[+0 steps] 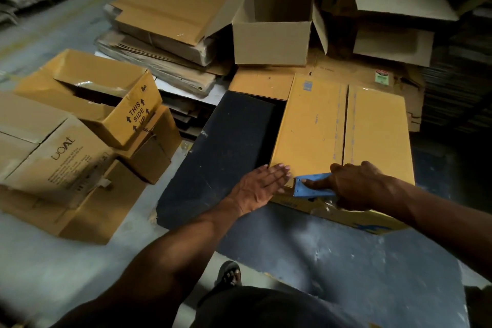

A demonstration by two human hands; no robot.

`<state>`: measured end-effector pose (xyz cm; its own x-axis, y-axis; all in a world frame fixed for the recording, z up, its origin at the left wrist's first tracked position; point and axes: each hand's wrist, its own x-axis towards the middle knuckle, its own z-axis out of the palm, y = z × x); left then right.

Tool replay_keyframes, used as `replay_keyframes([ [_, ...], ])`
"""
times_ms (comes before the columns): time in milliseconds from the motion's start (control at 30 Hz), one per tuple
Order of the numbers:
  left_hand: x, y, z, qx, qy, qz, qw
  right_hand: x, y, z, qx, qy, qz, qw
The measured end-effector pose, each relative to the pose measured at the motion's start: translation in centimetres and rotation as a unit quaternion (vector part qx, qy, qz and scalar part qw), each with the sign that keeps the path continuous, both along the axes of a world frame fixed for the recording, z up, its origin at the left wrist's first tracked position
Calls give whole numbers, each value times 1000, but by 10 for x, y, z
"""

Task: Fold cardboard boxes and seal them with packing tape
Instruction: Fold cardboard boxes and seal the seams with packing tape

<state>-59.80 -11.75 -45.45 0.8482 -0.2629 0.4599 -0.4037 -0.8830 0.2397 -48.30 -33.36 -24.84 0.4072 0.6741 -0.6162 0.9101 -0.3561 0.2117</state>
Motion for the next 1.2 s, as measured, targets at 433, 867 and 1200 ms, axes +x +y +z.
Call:
replay_keyframes([
  [433,2,0,1,40,-58,21,997,11,-23,21,2,6,4,1000],
  [867,2,4,2,50,-74,5,996,35,-112,36,-32,34,-81,996],
  [1200,-2,4,13,8,-11,1,1000,30,-118,12,-19,11,-96,995],
])
